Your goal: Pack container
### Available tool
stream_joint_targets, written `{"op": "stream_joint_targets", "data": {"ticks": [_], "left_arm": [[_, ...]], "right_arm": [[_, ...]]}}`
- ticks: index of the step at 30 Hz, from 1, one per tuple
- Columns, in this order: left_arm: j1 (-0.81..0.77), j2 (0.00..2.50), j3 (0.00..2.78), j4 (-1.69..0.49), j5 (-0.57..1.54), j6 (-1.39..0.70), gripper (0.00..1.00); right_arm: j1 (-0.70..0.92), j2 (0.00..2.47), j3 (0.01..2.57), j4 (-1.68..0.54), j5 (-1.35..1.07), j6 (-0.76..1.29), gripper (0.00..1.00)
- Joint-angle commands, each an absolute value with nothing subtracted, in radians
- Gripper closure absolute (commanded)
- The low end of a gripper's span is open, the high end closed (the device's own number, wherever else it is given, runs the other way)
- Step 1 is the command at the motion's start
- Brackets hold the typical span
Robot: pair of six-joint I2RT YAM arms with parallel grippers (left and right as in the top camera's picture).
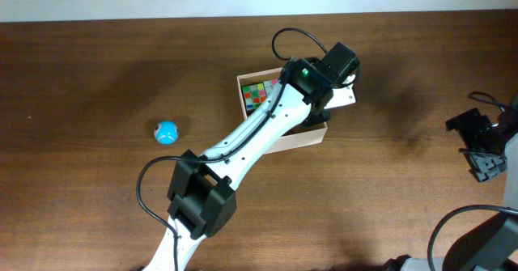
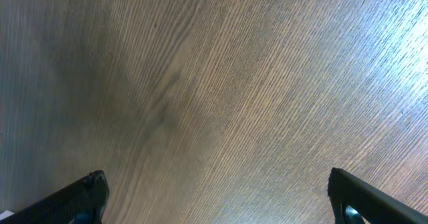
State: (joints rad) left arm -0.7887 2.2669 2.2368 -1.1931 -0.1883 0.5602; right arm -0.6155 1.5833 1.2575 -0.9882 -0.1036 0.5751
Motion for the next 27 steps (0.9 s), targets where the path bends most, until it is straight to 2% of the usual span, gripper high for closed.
{"op": "stream_joint_targets", "data": {"ticks": [1,10,17,27], "left_arm": [[-0.783,2.272,2.263,-1.198,-0.199,0.576,0.98],[-0.783,2.272,2.263,-1.183,-0.202,0.576,0.98],[-0.781,2.272,2.284,-1.074,-0.405,0.576,0.98],[-0.773,2.272,2.354,-1.032,-0.431,0.645,0.98]], "right_arm": [[-0.615,1.585,1.255,-0.987,-0.105,0.573,0.01],[-0.615,1.585,1.255,-0.987,-0.105,0.573,0.01],[-0.615,1.585,1.255,-0.987,-0.105,0.573,0.01],[-0.615,1.585,1.255,-0.987,-0.105,0.573,0.01]]}}
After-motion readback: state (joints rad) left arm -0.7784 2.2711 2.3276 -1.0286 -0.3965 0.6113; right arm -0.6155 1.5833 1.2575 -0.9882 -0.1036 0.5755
